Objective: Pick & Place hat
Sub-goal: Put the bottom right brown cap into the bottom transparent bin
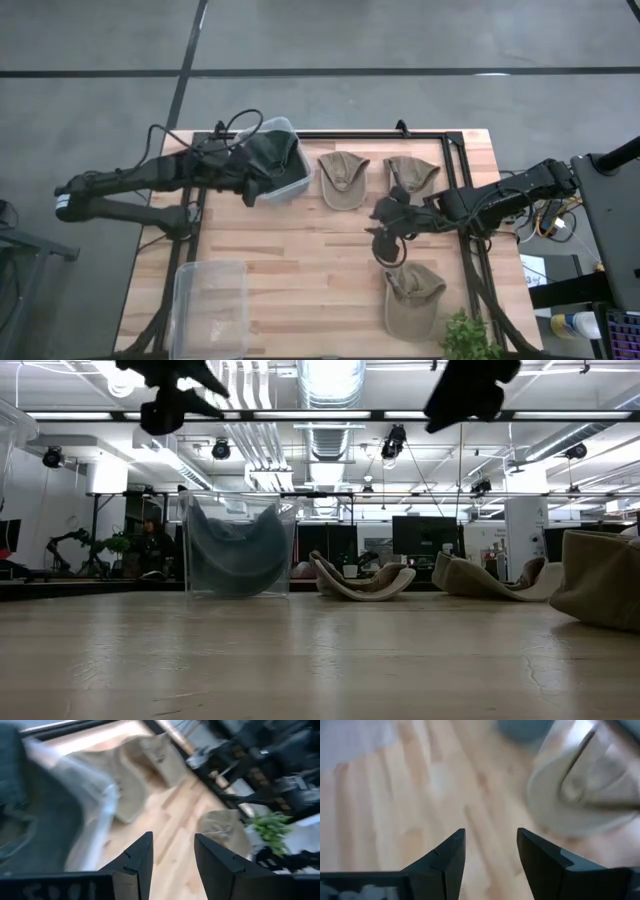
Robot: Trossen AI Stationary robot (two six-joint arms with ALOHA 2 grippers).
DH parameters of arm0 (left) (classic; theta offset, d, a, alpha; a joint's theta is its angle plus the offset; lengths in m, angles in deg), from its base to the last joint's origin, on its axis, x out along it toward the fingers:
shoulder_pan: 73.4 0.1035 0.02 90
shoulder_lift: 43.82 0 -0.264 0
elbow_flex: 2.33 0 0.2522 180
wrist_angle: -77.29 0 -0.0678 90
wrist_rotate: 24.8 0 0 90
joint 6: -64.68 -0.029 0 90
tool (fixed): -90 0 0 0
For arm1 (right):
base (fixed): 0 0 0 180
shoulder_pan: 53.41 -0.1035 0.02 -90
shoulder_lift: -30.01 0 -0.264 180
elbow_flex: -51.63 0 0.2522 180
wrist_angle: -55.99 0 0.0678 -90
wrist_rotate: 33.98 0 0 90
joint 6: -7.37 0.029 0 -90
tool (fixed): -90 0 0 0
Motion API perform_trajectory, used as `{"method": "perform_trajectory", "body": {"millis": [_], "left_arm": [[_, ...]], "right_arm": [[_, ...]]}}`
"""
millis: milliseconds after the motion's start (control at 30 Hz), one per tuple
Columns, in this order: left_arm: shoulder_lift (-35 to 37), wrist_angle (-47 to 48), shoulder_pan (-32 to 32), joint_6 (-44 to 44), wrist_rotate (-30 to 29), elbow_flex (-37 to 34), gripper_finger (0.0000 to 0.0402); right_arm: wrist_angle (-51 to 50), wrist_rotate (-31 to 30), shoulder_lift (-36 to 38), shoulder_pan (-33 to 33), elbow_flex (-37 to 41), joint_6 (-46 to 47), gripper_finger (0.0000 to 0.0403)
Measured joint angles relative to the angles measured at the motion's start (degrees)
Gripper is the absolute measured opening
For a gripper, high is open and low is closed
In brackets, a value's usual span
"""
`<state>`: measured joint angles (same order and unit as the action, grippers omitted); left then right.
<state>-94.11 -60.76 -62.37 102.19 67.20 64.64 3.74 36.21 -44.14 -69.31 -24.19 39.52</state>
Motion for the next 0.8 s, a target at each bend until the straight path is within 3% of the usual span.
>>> {"method": "perform_trajectory", "body": {"millis": [333, 800], "left_arm": [[-4.4, -8.2, -5.9, -1.4, -1.0, 0.0, 0.0135], [-12.7, -15.4, -7.3, -3.2, -1.6, -0.1, 0.0135]], "right_arm": [[-14.2, 16.4, 0.0, 0.0, 0.2, 15.7, 0.0167], [-27.0, 32.7, 0.0, -3.7, 0.3, 37.5, 0.0164]]}}
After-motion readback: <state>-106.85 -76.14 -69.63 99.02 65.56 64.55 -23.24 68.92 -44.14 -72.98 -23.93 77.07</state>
